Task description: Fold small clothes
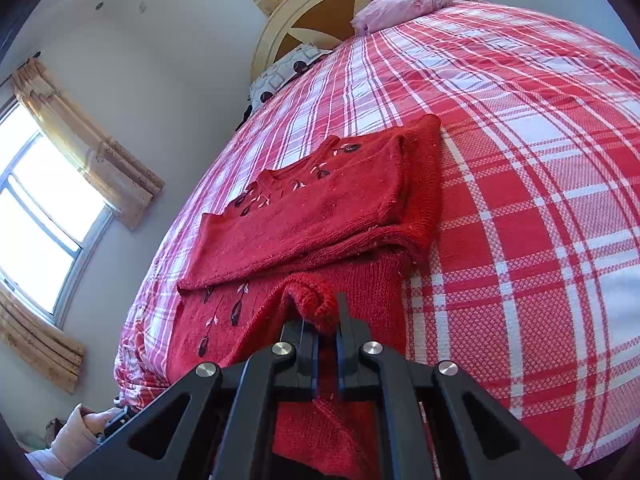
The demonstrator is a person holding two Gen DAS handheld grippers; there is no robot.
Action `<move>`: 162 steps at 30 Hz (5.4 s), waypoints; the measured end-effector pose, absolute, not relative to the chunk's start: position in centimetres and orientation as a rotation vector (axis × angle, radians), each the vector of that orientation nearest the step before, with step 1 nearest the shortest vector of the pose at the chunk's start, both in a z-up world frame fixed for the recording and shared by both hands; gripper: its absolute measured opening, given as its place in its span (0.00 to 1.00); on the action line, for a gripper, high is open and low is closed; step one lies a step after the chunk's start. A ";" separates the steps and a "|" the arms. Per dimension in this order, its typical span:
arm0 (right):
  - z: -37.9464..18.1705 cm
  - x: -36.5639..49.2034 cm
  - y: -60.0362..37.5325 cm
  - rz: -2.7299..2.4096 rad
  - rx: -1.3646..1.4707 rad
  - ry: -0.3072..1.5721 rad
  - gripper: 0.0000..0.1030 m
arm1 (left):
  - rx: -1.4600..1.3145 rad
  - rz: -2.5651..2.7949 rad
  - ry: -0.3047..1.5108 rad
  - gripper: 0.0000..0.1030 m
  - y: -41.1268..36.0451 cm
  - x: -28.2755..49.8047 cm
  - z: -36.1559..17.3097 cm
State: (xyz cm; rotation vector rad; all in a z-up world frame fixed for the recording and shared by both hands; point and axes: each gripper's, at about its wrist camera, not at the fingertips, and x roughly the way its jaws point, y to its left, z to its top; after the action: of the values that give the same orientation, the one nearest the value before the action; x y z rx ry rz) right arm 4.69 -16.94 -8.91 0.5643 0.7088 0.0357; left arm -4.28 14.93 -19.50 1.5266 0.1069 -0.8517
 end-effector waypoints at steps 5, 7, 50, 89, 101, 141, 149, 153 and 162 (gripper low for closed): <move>-9.4 4.4 -16.9 0.039 0.578 0.716 0.05 | 1.519 -0.944 0.121 0.49 14.5 -3.4 -19.0; -9.6 4.2 -17.1 0.036 0.589 0.717 0.05 | 1.500 -0.988 0.193 0.16 14.0 -2.5 -19.2; -11.1 2.6 -18.2 0.021 0.667 0.721 0.05 | 1.693 -0.861 -0.034 0.75 18.4 -7.2 -21.9; -12.0 4.6 -19.4 0.025 0.644 0.753 0.06 | -0.117 -0.712 0.899 0.72 24.0 19.0 -7.5; -10.5 5.0 -17.8 0.032 0.481 0.776 0.15 | -0.209 -0.753 0.953 0.71 19.8 23.7 -9.7; -7.2 5.4 -14.0 -0.013 0.274 0.718 0.10 | -0.216 -0.722 0.797 0.05 21.7 21.1 -6.8; -3.0 5.3 -13.6 -0.012 0.234 0.616 0.06 | -0.240 -0.730 0.753 0.05 21.7 20.7 -5.2; -2.6 5.8 -14.1 -0.011 0.244 0.620 0.06 | -0.237 -0.727 0.764 0.05 21.6 21.1 -5.0; -6.6 6.5 -16.7 -0.007 0.385 0.731 0.06 | -0.162 -0.760 0.902 0.06 19.5 22.0 -8.3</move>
State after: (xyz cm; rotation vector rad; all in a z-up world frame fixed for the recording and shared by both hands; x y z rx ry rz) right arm 6.47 -16.66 -6.63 0.3849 0.7307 -0.0069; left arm 22.00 19.49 -8.26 -0.1625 0.9016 -0.7599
